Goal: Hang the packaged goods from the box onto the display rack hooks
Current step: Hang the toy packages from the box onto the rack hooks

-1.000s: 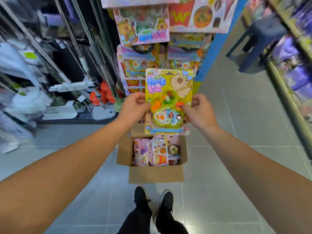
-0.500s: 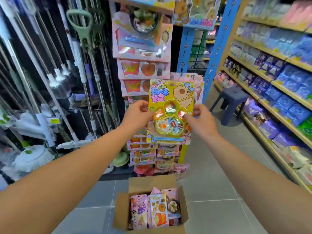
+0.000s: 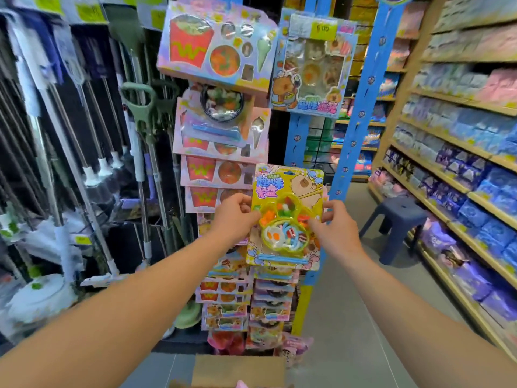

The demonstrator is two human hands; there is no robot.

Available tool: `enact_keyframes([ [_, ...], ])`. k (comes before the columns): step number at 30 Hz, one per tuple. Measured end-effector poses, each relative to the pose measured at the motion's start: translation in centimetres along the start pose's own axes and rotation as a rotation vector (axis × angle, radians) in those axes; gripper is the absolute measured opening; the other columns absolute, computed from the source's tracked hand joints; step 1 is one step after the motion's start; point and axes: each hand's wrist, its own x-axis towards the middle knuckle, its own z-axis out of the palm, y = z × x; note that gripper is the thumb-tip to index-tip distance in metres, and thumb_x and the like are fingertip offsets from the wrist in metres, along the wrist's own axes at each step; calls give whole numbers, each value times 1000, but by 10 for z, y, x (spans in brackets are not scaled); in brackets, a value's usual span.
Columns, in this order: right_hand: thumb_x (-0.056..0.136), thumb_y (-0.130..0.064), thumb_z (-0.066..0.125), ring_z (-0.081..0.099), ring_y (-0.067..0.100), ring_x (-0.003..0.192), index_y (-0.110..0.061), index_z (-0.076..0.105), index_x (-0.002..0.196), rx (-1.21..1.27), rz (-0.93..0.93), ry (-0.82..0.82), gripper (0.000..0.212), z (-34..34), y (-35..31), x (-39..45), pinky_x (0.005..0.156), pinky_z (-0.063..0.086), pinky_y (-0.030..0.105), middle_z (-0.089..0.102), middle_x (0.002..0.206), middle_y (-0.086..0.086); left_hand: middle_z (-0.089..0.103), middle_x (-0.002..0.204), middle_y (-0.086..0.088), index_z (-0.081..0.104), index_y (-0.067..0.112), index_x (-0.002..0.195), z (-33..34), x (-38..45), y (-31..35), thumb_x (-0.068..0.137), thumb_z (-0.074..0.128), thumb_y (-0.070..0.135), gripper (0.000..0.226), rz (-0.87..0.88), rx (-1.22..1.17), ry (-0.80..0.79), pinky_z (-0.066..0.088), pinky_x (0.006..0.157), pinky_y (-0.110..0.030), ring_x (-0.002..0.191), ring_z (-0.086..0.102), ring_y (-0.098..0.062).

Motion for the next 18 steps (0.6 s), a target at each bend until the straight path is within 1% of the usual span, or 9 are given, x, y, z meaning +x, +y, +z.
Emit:
enact_keyframes([
  [2,89,-25,69,58,6,76,-25,43,114,-4,-7,-22,36,-11,13,17,59,40,23,56,81,-10,62,85,0,56,13,120,19,11,5,89,68,20,34,-10,21,18,51,66,-35,80,64,-22],
  [4,89,-23,68,59,4,71,-27,42,115,-13,-16,-50,37,-21,25,34,54,40,19,57,78,-6,62,85,1,54,15,122,38,21,11,89,68,21,36,-19,50,41,50,64,-31,78,64,-21],
  [5,89,-24,68,59,4,70,-27,42,117,-14,-18,-57,38,-27,31,42,54,41,19,57,78,-5,61,85,1,53,16,121,46,26,14,89,68,21,36,-26,67,49,50,62,-30,75,63,-20],
  [8,88,-26,69,60,7,77,-24,43,125,-36,-44,-75,45,-38,45,64,64,47,30,58,80,-2,59,84,3,50,19,119,67,35,22,88,69,23,36,-17,123,69,44,56,-26,70,59,-12],
  [10,89,-27,69,61,7,78,-24,43,129,-38,-55,-82,48,-40,50,77,63,47,30,57,80,-2,59,87,3,48,23,118,76,39,26,87,70,28,38,-5,137,76,46,60,-27,75,58,-10],
  [13,89,-27,68,62,11,79,-24,42,134,-25,-85,-84,52,-41,54,93,62,48,31,58,82,0,64,103,5,50,27,124,86,46,31,84,72,37,47,8,171,123,52,69,-31,85,62,-13],
  [14,90,-27,67,63,12,77,-25,42,135,-14,-102,-82,52,-41,54,97,61,49,30,58,82,1,66,111,4,49,26,130,89,49,32,85,72,36,51,17,186,130,51,70,-30,89,63,-14],
  [16,91,-26,66,63,12,73,-27,42,133,-8,-149,-77,48,-40,53,102,56,49,29,57,82,1,63,124,1,44,23,140,92,52,35,87,69,27,59,29,226,128,50,73,-28,95,63,-17],
  [18,92,-27,64,61,17,75,-27,44,134,-43,-215,-50,46,-38,50,108,61,51,39,56,84,3,55,134,-1,37,22,147,93,53,39,87,66,21,68,51,271,129,53,80,-34,100,62,-17],
])
